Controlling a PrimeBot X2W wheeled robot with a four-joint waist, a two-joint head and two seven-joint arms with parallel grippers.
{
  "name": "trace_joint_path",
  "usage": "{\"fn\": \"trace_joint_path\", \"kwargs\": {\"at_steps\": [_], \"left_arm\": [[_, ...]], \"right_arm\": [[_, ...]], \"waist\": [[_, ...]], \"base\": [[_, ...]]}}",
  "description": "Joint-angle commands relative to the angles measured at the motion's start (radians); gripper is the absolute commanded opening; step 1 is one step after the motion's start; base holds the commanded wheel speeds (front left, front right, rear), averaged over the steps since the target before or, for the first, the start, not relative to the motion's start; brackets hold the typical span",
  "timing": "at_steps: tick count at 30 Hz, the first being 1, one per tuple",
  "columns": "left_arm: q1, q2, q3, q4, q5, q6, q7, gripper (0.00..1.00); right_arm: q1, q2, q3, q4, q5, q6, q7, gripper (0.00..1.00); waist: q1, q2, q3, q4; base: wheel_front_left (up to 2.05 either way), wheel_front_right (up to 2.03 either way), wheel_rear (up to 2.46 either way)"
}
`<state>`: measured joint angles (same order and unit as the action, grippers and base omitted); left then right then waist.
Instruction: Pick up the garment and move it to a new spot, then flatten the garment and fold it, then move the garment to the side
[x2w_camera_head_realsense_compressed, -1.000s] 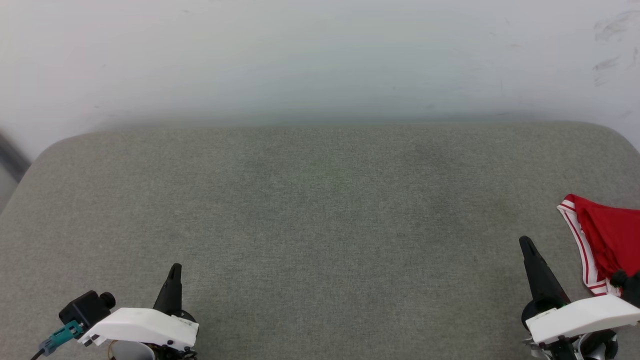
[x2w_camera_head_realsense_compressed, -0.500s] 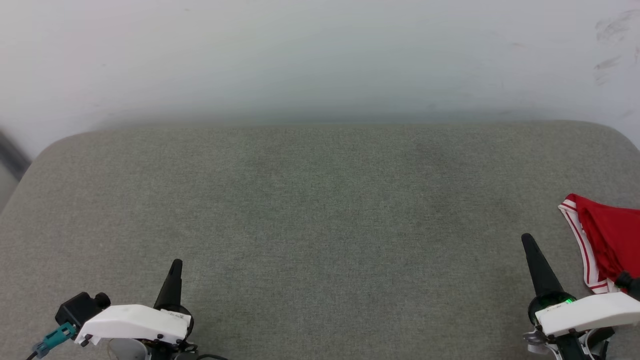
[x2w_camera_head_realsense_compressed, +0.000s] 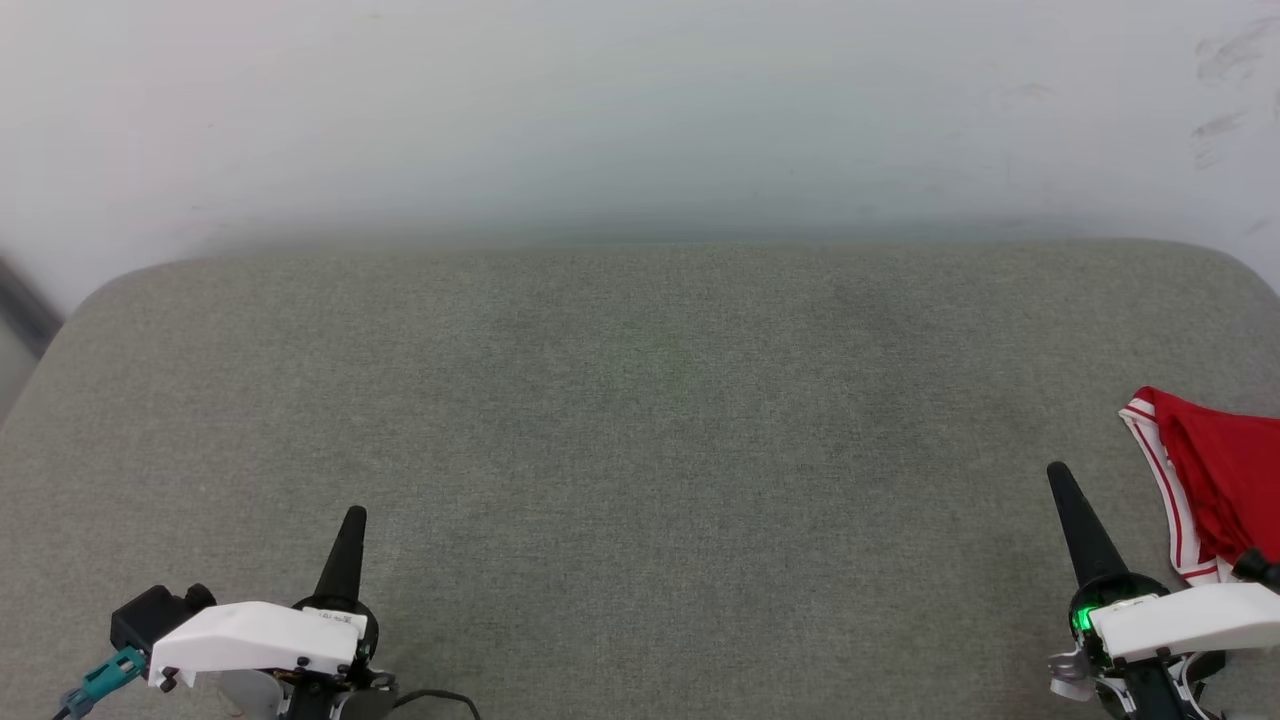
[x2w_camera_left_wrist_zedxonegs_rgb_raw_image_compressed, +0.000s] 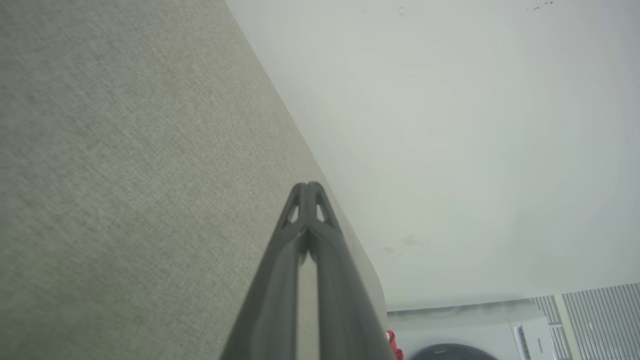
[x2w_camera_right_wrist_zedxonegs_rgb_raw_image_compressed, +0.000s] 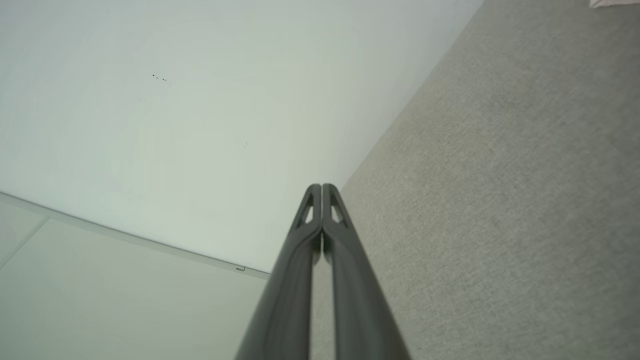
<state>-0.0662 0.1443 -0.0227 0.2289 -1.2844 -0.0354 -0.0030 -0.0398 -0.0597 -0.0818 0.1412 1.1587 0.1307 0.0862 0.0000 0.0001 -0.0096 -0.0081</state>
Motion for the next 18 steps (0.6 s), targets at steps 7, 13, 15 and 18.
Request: {"fn": "trace_joint_path", "kwargs": {"at_steps": [7, 13, 15, 18], "left_arm": [[-0.027, -0.016, 0.030, -0.001, -0.065, -0.022, 0.021, 0.00], [-0.031, -0.027, 0.047, 0.001, -0.105, -0.034, 0.036, 0.00], [-0.033, -0.032, 0.052, 0.002, -0.118, -0.038, 0.041, 0.00], [-0.032, -0.038, 0.059, 0.004, -0.138, -0.044, 0.047, 0.00]], "right_arm": [[-0.031, 0.003, -0.007, 0.015, 0.090, 0.000, 0.005, 0.00], [-0.038, 0.004, -0.011, 0.029, 0.146, 0.000, 0.009, 0.00], [-0.040, 0.004, -0.012, 0.034, 0.163, 0.000, 0.010, 0.00], [-0.045, 0.005, -0.013, 0.040, 0.190, 0.000, 0.011, 0.00]], "waist": [[0.0000, -0.0001, 0.002, 0.001], [0.0000, -0.0001, 0.003, 0.002], [0.0000, -0.0001, 0.004, 0.002], [0.0000, -0.0001, 0.004, 0.003]], "base": [[0.00, 0.00, 0.00], [0.00, 0.00, 0.00], [0.00, 0.00, 0.00], [0.00, 0.00, 0.00]]}}
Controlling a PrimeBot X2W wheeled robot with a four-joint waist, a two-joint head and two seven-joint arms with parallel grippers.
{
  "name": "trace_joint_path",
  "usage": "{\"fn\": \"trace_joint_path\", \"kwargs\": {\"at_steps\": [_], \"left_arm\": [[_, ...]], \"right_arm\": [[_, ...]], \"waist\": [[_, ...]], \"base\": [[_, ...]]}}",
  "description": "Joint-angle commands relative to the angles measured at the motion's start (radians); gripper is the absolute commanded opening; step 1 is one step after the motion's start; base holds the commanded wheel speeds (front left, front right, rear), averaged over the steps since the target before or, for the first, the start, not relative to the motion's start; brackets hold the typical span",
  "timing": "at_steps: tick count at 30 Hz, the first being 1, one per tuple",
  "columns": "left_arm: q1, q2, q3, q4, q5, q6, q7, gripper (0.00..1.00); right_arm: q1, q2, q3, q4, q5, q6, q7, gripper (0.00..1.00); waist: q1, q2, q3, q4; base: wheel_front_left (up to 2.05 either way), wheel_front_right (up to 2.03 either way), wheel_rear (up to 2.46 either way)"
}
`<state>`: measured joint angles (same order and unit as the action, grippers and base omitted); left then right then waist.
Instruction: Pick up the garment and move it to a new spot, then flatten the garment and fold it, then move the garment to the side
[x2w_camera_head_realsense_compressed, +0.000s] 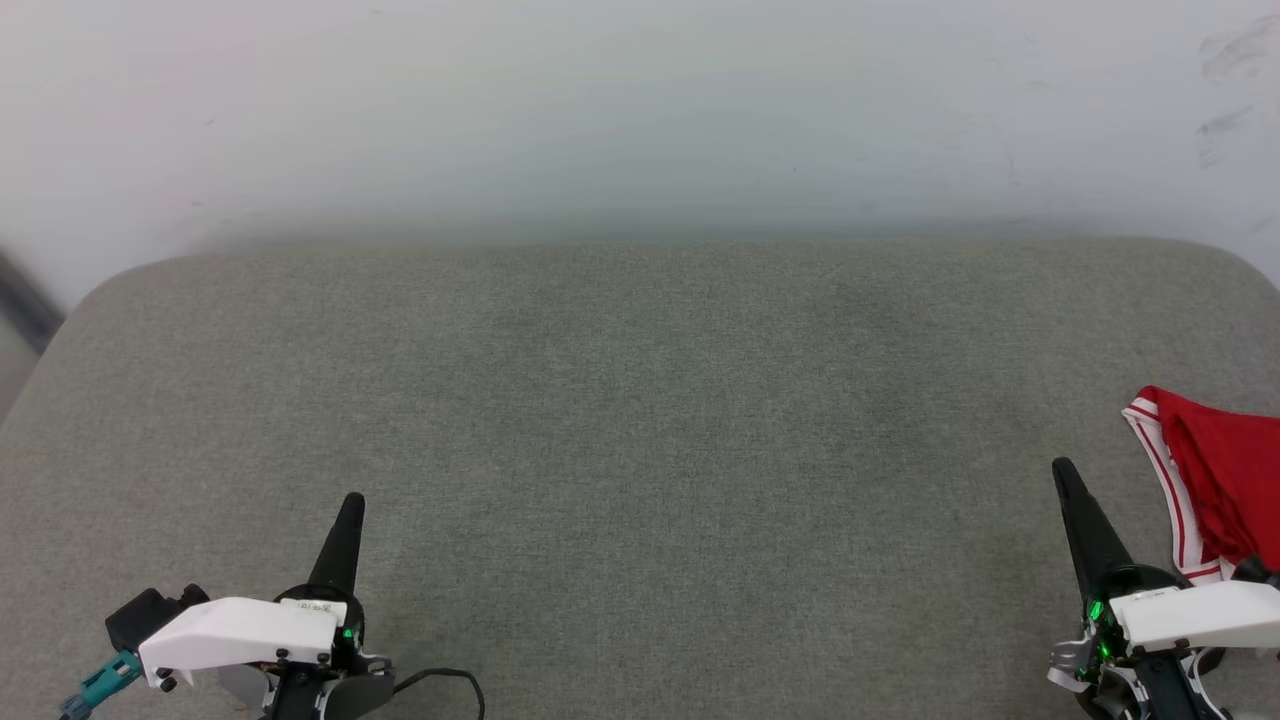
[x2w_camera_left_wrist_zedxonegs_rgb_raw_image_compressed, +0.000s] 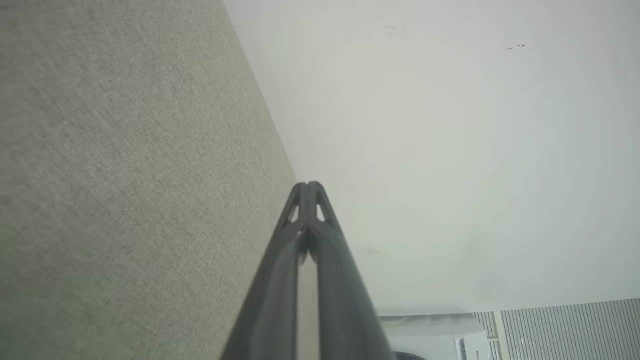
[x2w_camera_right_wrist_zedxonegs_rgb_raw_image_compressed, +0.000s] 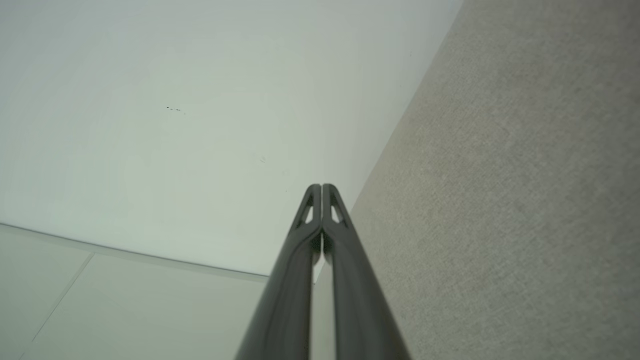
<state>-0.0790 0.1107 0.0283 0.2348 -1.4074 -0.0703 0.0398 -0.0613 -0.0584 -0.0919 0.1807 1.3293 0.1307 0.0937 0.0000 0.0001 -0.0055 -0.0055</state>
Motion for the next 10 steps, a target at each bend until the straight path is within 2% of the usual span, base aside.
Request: {"fn": "trace_joint_path", "kwargs": {"at_steps": [1, 10], "left_arm": [[-0.019, -0.006, 0.010, -0.002, -0.021, -0.011, 0.007, 0.00], [-0.024, -0.019, 0.031, 0.002, -0.070, -0.024, 0.025, 0.00]], "right_arm": [[-0.024, 0.004, -0.004, 0.003, 0.028, 0.000, 0.003, 0.00], [-0.030, 0.005, -0.008, 0.019, 0.095, 0.000, 0.008, 0.00]], "waist": [[0.0000, -0.0001, 0.000, 0.000], [0.0000, -0.0001, 0.002, 0.001]], "base": [[0.00, 0.00, 0.00], [0.00, 0.00, 0.00]]}}
